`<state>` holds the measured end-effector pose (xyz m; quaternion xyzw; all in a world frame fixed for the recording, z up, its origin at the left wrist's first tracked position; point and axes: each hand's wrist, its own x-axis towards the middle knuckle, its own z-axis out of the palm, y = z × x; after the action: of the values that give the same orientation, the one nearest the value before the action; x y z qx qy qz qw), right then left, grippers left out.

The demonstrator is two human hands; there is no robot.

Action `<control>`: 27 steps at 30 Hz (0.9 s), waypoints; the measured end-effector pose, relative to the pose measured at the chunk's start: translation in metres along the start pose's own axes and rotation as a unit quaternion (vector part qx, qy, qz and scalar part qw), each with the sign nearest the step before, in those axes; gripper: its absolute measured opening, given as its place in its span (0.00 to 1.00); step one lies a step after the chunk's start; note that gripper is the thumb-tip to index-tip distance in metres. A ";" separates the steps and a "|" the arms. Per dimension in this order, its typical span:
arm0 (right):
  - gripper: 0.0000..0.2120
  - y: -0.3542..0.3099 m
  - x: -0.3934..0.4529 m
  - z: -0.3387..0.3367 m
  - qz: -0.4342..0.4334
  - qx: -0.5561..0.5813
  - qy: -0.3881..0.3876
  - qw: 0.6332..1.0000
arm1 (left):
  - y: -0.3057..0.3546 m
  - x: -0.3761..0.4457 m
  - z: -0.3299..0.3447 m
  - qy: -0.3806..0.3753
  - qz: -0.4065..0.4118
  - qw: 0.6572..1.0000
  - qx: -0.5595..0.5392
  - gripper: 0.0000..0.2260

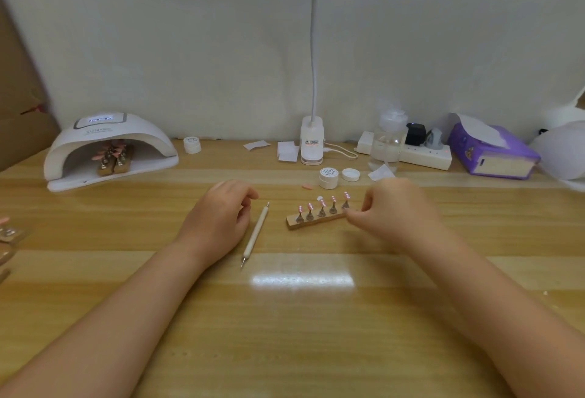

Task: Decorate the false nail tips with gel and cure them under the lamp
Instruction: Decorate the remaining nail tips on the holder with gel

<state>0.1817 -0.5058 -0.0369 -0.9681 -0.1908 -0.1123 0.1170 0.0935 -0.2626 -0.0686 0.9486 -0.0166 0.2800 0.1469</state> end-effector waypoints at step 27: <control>0.10 0.019 -0.003 0.015 -0.078 0.236 -0.083 0.965 | 0.050 0.020 -0.025 0.108 0.027 0.991 -0.078 0.08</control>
<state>0.1895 -0.5197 -0.0557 -0.9011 -0.2961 0.0080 0.3167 0.0921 -0.3023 -0.0244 0.8976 -0.0475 0.3826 0.2136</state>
